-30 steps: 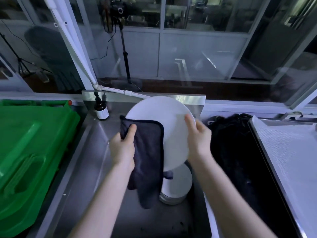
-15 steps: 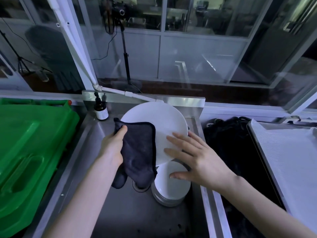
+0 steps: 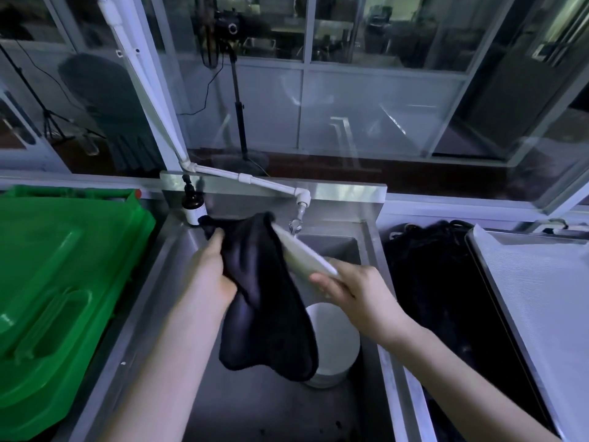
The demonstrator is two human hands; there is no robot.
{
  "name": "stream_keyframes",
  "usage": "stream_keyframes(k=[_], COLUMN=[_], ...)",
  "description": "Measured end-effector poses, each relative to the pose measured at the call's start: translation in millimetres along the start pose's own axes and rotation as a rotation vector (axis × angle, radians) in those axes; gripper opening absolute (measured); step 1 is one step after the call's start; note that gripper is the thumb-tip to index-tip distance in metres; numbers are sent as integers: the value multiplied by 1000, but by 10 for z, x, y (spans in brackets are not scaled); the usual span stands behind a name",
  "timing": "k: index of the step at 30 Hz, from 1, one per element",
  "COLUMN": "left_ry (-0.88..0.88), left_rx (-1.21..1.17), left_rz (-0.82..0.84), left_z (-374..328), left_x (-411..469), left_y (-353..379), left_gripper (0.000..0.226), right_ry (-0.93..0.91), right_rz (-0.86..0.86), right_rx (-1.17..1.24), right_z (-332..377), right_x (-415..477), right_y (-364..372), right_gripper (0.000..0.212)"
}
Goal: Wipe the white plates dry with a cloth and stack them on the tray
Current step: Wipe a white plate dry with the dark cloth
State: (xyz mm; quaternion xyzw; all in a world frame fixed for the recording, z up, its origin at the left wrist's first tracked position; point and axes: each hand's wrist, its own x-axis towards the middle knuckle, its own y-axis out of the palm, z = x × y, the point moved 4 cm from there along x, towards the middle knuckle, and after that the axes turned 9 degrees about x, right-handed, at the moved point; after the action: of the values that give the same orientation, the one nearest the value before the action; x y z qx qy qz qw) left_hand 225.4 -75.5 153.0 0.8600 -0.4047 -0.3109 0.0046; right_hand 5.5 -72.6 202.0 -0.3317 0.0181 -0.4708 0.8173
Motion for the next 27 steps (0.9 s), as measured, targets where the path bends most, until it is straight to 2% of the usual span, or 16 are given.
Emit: stream_keyframes(k=[3,6,8,11,13,16,20,21,25,27], left_ry=[157,444,658,1033,1176,1227,1036,1044,1286,1337], left_rx=[44,347,481,639,792,857,719,731,948,992], left_rz=[-37,-87,31,300,359,360,255,235,321,343], left_z=[53,134,184,298,385,385,219,228,522,590], left_x=[-170,-418,-612,-849,-882,-796,-599,-607,-849,-899], left_y=[137,258,419,661,732,786,826,816,776,762], left_gripper=[41,39,37,54,56,54,50,50,53,54], right_ry=[212,300,305,315,345,372,391,399,452,450], right_rz=[-130,-232,-314,-432,-462,-503,-535,-550,-651,-637], right_rx=[470,633,660,700,751,765,662,661,799,841], right_z=[-41,-89,-85,-84,-127,-111,-78,-87,-195,-195], right_x=[-14,-51,-16,82,129,111,-11,-21,36,65], right_y=[42,150,188,133,87,67,143,140,43,19], right_gripper=[21,46,58,52,50,48,59,58,61,57])
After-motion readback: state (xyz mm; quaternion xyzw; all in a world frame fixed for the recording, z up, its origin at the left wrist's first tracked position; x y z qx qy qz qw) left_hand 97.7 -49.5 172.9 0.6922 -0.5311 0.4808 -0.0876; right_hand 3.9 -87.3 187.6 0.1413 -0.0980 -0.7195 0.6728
